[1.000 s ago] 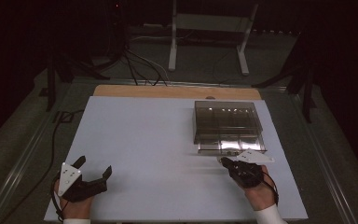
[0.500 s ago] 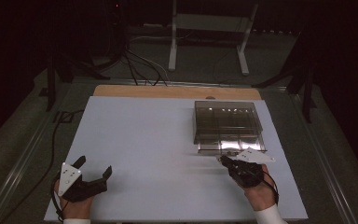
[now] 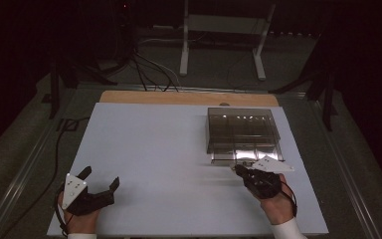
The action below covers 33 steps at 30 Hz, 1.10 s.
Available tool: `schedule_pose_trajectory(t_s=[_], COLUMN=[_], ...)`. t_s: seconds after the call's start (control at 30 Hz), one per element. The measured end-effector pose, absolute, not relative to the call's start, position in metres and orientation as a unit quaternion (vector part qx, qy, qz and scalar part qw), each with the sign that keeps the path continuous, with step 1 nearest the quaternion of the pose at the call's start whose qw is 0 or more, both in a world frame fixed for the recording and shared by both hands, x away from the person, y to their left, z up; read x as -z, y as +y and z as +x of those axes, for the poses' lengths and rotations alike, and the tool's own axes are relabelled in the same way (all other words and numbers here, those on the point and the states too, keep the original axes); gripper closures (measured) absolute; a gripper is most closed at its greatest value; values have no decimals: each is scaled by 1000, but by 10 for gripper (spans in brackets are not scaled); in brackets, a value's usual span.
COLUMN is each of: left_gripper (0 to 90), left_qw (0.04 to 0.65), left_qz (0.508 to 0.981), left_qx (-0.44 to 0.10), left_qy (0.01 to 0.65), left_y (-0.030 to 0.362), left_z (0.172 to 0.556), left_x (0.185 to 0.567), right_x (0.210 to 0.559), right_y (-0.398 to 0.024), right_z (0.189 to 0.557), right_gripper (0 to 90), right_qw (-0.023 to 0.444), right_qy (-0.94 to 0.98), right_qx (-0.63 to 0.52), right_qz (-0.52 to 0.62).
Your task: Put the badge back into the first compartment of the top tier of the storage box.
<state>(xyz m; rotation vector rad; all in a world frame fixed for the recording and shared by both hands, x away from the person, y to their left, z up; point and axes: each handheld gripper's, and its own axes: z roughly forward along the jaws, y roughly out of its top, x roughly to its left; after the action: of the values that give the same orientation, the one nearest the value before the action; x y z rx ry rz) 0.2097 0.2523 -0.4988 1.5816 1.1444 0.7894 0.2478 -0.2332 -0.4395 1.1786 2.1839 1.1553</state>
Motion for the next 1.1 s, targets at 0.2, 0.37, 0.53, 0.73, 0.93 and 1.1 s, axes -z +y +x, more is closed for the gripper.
schedule_pose_trajectory(t_s=[0.2,0.37,0.53,0.73,0.93,1.1], left_gripper=[11,11,11,11,11,11], left_qw=[494,494,494,495,495,494], left_qz=[653,653,652,652,652,652], left_qx=[-326,-325,-325,-325,-325,-325], left_qy=[473,474,474,473,473,474], left_y=[252,252,252,252,253,252], left_z=[210,210,210,210,210,210], left_x=[499,499,499,499,499,499], right_x=[435,431,426,422,420,420], right_y=[-233,-232,-229,-226,-226,-226], right_z=[248,250,253,257,264,269], right_gripper=[875,874,875,875,875,875], right_qw=[201,202,205,209,209,208], right_qy=[778,776,776,775,771,767], right_qx=[-419,-423,-425,-426,-429,-430], right_qz=[422,421,417,416,422,428])
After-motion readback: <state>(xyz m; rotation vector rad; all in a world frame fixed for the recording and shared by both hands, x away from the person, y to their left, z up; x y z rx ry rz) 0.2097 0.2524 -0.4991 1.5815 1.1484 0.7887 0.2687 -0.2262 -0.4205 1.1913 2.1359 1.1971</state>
